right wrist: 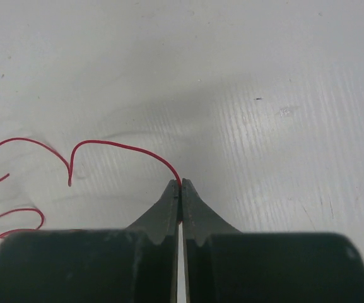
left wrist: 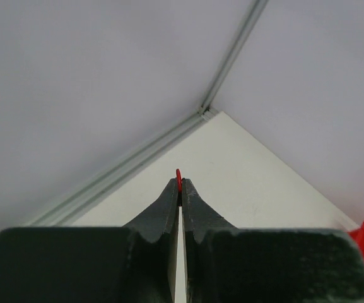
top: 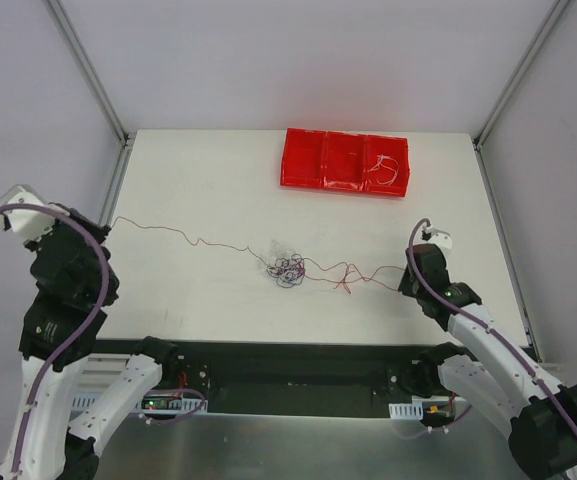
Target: Untangle the cables
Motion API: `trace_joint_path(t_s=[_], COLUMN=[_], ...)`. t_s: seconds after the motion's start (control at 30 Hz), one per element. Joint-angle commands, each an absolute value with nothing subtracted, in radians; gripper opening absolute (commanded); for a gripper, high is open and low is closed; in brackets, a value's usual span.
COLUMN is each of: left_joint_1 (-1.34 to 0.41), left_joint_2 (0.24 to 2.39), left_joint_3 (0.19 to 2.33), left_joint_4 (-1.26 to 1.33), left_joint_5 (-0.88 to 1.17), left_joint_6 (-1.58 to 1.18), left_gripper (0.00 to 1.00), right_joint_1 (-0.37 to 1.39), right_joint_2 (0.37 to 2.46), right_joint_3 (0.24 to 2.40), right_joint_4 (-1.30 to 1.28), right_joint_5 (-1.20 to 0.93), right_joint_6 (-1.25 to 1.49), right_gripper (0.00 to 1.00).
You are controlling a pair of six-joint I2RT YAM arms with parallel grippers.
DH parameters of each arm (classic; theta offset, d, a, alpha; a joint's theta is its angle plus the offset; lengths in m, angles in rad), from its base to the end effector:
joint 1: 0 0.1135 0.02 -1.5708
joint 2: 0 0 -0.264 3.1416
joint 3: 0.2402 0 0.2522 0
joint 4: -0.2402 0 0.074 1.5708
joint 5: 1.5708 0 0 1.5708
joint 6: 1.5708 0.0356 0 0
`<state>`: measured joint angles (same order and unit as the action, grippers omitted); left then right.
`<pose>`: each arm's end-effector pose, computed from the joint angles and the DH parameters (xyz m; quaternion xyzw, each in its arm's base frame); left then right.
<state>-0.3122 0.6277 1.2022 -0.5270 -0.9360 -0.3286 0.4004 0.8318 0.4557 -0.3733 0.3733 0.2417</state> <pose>0.0796 0.0044 0.4565 -0.3315 0.6132 0.0921 0.7111 0.1621 0.0545 0.2015 0.0024 0.9040 -0.0376 0.4260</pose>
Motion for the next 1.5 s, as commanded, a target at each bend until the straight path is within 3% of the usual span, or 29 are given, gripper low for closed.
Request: trace_joint_path(t_s=[0.0,0.4,0.7,0.8,0.9,1.0,1.17,1.47], left_joint_1=[-0.304,-0.304,-0.304,-0.304,-0.304,-0.304,-0.304,-0.308], left_joint_2=[0.548,0.541,0.509,0.523,0.561,0.569,0.520,0.503], left_joint_3=[1.230,1.296,1.232,1.264,1.261,1.256,1.181,1.169], left_joint_4=[-0.349,-0.229,0.241,0.100,0.080,0.139,0.474,0.462], left_joint_5=[-1.101,-1.089,-1.146,-1.106,-1.117,-1.141,-1.164,-1.157], left_joint_6=[-0.114,0.041,0.497,0.379,0.429,0.506,0.774,0.777], left_gripper=[0.00,0.00,0.00,0.00,0.00,0.00,0.00,0.00], right_joint_1=[0.367,0.220,0.032,0.031,-0.023,-0.150,-0.247,-0.327], right_joint_2=[0.830,0.844,0.857,0.868,0.902,0.905,0.905,0.965], right_joint_3=[0.509,0.520,0.535,0.560,0.571,0.569,0.571,0.572], right_joint_4=[-0.425,-0.446,-0.442,-0.420,-0.422,-0.407,-0.387,-0.353], right_joint_5=[0.374,0.371,0.299,0.279,0.322,0.220,0.184,0.153], right_joint_6=[0.242,0.270,0.253,0.206,0.184,0.192,0.201,0.199], right_gripper=[0.01,0.01,0.01,0.01,0.00,0.01,0.01,0.01])
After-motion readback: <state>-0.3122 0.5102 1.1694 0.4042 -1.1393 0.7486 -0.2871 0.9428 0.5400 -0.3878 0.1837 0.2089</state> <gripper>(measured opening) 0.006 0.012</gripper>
